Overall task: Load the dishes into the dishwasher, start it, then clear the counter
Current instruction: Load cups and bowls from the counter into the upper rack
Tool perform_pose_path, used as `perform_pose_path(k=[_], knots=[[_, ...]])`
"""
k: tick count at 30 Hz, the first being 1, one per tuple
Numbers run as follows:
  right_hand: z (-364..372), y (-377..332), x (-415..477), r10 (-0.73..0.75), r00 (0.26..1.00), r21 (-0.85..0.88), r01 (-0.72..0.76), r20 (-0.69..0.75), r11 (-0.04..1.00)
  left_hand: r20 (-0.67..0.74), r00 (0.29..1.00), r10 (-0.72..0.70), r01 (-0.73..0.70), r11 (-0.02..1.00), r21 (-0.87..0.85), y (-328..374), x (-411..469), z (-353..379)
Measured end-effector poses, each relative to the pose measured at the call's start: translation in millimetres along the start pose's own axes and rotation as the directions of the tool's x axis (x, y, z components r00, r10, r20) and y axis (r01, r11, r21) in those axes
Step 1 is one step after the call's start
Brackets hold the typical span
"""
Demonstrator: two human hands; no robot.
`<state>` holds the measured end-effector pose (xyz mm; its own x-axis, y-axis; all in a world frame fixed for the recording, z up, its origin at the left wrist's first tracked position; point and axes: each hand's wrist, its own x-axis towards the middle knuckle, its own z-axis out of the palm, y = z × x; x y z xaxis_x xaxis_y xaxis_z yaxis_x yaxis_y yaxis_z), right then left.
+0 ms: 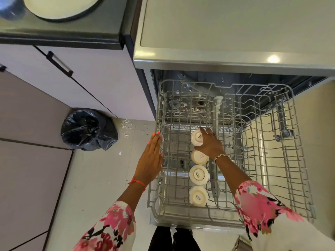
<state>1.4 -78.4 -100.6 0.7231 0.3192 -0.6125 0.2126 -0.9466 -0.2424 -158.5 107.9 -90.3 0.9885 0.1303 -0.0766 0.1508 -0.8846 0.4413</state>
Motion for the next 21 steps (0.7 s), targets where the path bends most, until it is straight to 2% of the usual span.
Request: perform_pose_path(k=[8,15,18,21], knots=[[-18.3,-22.9,-43.3,-0.099,0.987,0.042,0.105,-0.126,0.994,0.043,0.998,0.037,-0.039,0.999,0.036,-18.7,-35.8,-21.5],[-31.3,-102.7,-98.1,-0.307,0.920,0.010,0.319,-0.242,0.948,0.038,0.994,0.106,-0.109,0.989,0.095,-60.4,-44.6,-84.6],[-35.7,-144.1,-107.9,-0.339,0.896,0.005,0.355,-0.288,0.935,0.090,0.979,0.185,-0.197,0.970,0.143,-88.4,-32.5,-122.7],[-51.7,-196.6,-112.2,-0.365,0.865,-0.022,0.382,-0.344,0.924,0.048,0.969,0.241,-0.246,0.958,0.146,-119.4,-17.0,-177.7]])
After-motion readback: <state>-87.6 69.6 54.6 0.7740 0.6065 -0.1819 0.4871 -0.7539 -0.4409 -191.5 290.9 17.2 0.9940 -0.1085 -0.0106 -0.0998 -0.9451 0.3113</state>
